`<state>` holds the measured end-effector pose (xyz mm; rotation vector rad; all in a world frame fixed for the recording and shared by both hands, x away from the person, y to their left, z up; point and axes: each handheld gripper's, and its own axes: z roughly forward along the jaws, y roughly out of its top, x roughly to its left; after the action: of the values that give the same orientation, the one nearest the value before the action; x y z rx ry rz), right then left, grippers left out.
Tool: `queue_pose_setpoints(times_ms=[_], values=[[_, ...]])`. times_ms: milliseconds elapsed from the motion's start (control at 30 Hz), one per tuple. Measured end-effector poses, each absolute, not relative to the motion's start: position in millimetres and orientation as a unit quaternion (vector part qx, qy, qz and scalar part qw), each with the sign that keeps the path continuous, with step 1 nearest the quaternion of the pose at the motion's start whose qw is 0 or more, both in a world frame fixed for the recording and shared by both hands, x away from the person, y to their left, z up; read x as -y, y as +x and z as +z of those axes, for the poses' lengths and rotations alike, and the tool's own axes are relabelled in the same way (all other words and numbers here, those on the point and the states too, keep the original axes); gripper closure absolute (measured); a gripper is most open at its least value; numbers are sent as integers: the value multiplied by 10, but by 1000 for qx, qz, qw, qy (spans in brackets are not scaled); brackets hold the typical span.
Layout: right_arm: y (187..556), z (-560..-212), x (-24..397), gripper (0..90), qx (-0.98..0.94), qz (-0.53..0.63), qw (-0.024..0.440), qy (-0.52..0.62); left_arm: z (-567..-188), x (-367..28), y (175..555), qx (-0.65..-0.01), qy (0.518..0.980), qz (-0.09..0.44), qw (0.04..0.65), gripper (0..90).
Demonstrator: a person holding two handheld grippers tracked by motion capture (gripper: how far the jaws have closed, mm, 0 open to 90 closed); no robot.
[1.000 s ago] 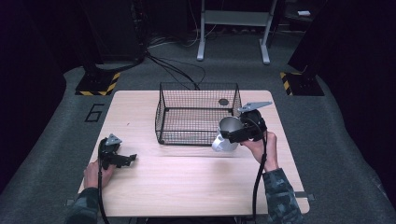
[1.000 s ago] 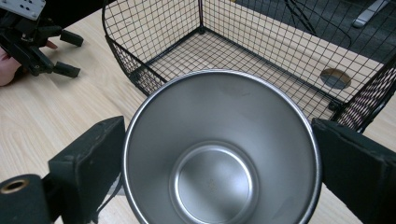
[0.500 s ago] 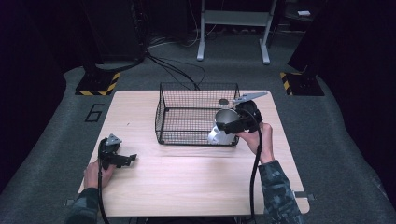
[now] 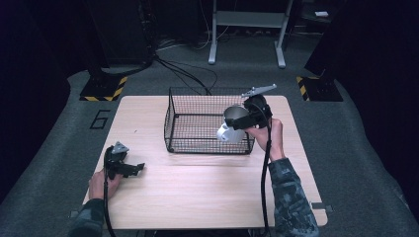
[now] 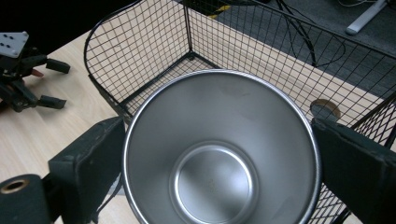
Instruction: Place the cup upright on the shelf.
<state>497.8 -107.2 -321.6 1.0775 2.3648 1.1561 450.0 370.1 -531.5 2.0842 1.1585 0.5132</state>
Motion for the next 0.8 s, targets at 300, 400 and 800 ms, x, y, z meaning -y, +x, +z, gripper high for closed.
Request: queue_pose_setpoints(times_ms=[300,400,800], values=[[5207,-3172,998,58,-824,391,152,381,-5315,-3700,4499,-446,802,197,344,3],[5270,-3175,962,58,-823,390,154,383,-5315,-3700,4500,-446,802,198,344,3],[5469,-3264,799,57,-821,381,150,398,-5314,-3701,4500,-446,803,198,343,3]])
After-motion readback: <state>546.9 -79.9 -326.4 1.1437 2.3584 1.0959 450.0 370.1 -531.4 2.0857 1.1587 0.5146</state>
